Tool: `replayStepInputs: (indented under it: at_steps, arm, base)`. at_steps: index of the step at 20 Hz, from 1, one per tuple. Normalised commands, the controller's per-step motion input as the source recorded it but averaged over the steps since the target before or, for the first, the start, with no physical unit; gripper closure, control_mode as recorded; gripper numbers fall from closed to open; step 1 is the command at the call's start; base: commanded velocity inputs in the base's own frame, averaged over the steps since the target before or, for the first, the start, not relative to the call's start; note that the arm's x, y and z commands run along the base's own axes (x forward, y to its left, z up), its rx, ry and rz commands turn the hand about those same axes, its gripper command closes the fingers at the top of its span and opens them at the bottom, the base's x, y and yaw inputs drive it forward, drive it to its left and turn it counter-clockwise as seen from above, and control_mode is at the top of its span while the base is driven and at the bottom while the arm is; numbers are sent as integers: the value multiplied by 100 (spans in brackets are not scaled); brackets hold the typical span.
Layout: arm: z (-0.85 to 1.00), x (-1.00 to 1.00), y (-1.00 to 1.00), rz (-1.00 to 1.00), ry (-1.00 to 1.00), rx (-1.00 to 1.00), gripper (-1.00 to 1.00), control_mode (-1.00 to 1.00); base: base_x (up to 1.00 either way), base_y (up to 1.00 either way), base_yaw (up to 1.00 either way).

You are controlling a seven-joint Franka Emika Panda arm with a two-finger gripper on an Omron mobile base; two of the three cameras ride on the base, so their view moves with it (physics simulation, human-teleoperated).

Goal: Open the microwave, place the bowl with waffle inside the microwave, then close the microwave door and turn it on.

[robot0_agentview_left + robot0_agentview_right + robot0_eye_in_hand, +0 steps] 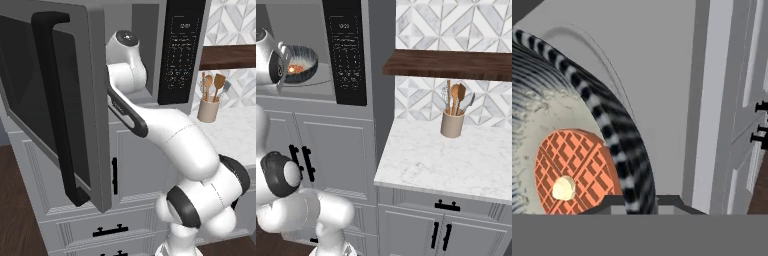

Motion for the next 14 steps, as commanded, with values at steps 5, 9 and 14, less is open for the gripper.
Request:
replayStepInputs:
  at_steps: [5, 9, 14]
  arm:
    - [-21, 49, 8, 0, 3, 1, 100, -100]
    - [-23, 27, 1, 0, 2, 1, -100, -100]
    - [-12, -52, 3, 0, -23, 0, -100, -100]
  base:
    - [0, 0, 0]
    - [0, 0, 0]
    - [0, 0, 0]
